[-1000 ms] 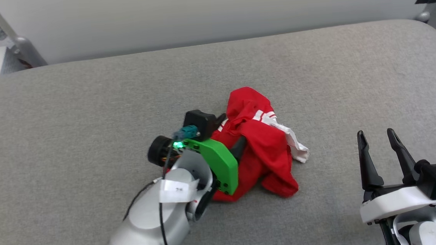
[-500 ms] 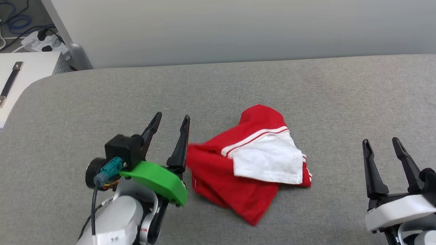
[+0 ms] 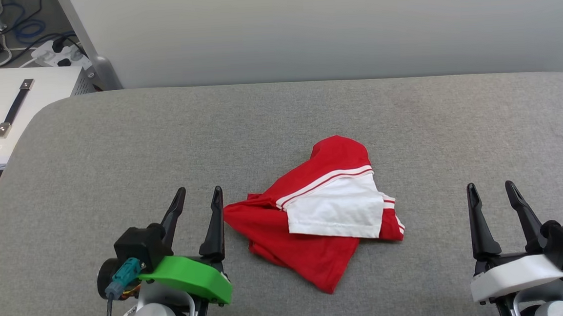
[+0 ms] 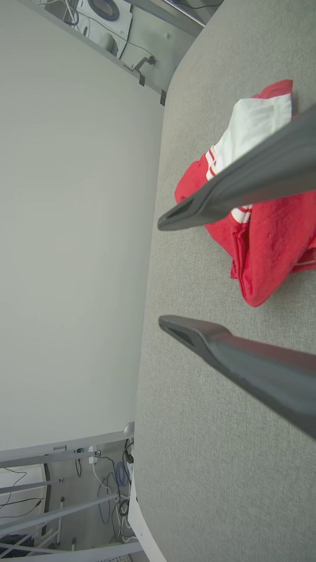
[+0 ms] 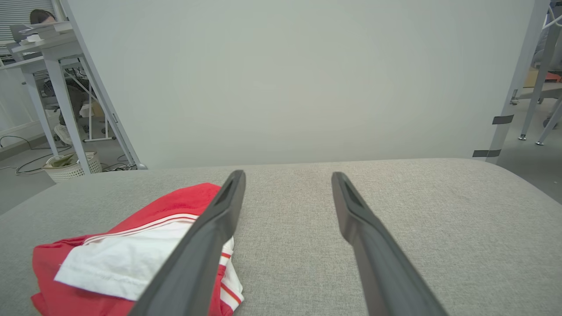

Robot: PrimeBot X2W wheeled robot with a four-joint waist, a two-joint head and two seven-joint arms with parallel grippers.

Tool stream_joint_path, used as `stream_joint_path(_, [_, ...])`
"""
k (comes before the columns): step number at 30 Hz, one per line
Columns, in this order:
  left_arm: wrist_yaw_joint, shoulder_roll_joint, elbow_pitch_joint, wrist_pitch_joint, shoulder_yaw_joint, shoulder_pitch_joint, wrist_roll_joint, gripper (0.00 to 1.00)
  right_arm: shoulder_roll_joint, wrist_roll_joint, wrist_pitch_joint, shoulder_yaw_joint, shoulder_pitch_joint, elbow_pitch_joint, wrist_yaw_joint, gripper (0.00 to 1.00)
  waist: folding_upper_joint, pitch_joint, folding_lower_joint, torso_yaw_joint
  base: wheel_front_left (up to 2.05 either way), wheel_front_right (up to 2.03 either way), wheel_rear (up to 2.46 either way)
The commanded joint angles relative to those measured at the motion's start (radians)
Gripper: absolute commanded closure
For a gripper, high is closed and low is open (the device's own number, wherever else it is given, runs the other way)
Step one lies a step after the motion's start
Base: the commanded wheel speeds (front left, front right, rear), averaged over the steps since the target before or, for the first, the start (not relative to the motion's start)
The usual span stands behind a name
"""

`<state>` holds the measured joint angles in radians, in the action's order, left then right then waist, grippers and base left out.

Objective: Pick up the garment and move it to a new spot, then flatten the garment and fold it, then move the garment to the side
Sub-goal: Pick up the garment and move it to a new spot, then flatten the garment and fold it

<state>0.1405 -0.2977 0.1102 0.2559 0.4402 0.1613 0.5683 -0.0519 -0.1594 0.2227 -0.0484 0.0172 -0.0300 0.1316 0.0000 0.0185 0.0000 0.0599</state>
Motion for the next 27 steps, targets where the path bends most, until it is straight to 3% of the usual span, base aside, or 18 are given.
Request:
stream_joint_path(1, [-0.013, 0.009, -0.003, 0.006, -0.013, -0.015, -0.023, 0.0, 0.002, -0.004, -0.003, 0.002, 0.006, 0.005, -0.001, 0.0, 0.0, 0.003, 0.0, 0.0, 0.0, 0.0, 0.0])
stream_joint_path(10, [-0.061, 0.053, 0.022, 0.006, -0.053, -0.007, -0.082, 0.0, -0.021, 0.009, -0.058, 0.054, -0.019, 0.026, -0.001, 0.0, 0.0, 0.031, 0.0, 0.016, 0.0, 0.0, 0.0])
stream_joint_path(20, [-0.109, 0.116, 0.063, 0.006, -0.08, 0.022, -0.126, 0.0, -0.215, -0.137, -0.502, 0.292, -0.135, 0.038, -0.001, 0.0, 0.0, 0.101, 0.0, 0.081, 0.0, 0.0, 0.0])
stream_joint_path(27, [-0.139, 0.155, 0.088, 0.006, -0.109, 0.045, -0.154, 0.0, -0.32, -0.184, -0.608, 0.503, -0.269, 0.074, -0.001, 0.0, 0.0, 0.143, 0.0, 0.134, 0.0, 0.0, 0.0])
